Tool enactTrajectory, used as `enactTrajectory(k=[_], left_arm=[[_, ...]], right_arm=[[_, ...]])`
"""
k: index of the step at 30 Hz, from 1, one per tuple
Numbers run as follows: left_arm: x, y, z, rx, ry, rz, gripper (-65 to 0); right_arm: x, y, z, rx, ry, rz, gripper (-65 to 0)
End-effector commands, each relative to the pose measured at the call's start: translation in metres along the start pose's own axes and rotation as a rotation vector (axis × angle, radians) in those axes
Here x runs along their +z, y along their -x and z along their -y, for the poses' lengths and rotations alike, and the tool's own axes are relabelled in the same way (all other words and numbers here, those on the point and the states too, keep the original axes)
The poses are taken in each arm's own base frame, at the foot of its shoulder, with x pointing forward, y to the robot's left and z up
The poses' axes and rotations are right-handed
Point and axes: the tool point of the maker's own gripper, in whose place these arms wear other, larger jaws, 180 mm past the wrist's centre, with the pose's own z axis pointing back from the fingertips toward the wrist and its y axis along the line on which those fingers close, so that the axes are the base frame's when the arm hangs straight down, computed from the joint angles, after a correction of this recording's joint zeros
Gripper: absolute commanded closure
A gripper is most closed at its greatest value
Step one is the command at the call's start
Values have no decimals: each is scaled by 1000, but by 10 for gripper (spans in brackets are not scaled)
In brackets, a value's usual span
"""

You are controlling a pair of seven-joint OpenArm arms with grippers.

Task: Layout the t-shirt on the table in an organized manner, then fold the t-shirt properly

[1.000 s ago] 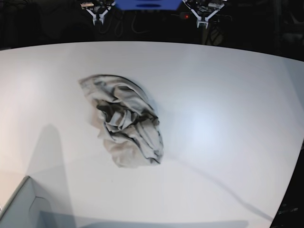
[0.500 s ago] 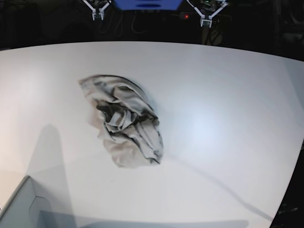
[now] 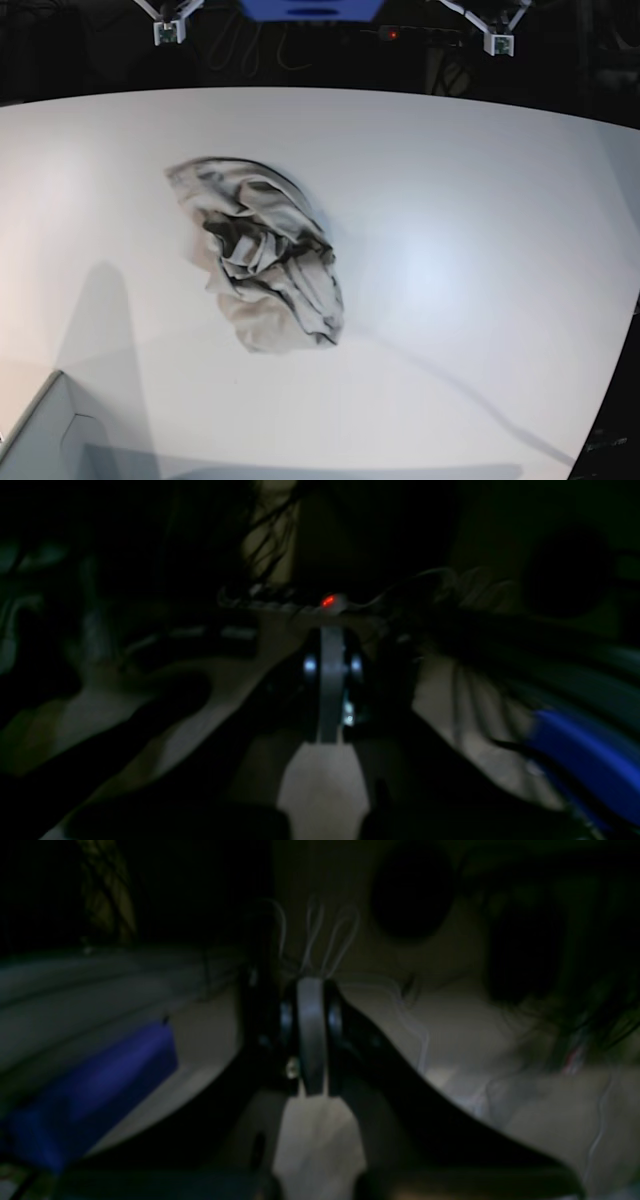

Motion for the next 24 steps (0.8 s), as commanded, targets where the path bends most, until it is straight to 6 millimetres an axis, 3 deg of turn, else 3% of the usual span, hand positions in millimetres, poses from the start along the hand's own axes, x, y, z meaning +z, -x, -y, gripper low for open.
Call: enactTrajectory(k=[1,5,8,12,15,17,19,24], left_arm=[[12,-13,0,-5,19,48,0],[40,-53,17,-7,95,152,0],[55,-91,35,-26,148,252,0],[60,-152,54,-31,196,405,0],[56,-186,62,-32,214,481,-1],[55,-198,69,-39,232,507,-3],[57,-205,71,-46,239,523,-36],[58,-213,58,-32,205,545,-197]], right_arm=[[12,-16,6,12,7,58,0],[37,-59,14,53,10,178,0],[43,-83,16,73,8,242,0],[49,-115,12,66,3,301,0],[51,-137,-4,69,-36,335,0],[51,-149,-12,71,-56,347,0],[47,-161,-20,78,-75,357,-40],[43,-198,-41,126,-131,416,-179]])
